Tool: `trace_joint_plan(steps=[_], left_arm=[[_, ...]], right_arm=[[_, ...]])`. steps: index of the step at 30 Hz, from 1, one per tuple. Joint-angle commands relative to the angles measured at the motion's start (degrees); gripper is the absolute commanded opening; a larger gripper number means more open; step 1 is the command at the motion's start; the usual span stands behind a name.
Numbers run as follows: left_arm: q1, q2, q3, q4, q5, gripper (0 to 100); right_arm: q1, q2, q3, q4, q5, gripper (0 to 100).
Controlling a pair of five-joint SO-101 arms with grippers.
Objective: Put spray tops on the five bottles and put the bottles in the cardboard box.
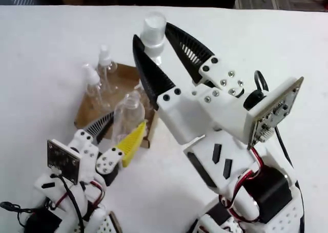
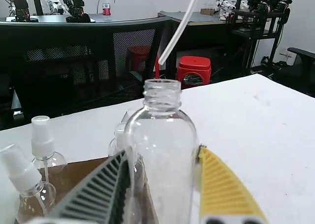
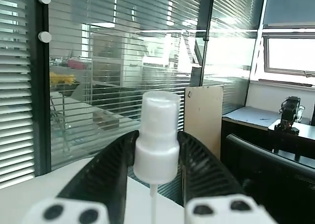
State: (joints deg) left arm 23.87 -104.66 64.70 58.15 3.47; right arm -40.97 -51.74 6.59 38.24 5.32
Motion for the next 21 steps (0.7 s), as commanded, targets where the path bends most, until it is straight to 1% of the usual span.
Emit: trace_joint_plan(steps=[1, 6, 12, 21], left_arm=[[1.01, -0.31, 0.09, -1.32, 0.44, 2], [1.01, -0.31, 0.09, -1.32, 0.44, 2], [1.01, -0.31, 0.18, -1.32, 0.44, 2], [1.01, -0.31, 0.18, -1.32, 0.44, 2]], right_arm=[[-0.66, -0.75, -0.35, 0.57, 0.26, 1.6], [-2.33, -0.66, -0.26, 3.3, 0.26, 1.6], [-3.74, -0.13, -0.09, 3.21, 0.26, 1.6], [-3.74, -0.66, 7.21, 3.03, 0.09, 1.6]])
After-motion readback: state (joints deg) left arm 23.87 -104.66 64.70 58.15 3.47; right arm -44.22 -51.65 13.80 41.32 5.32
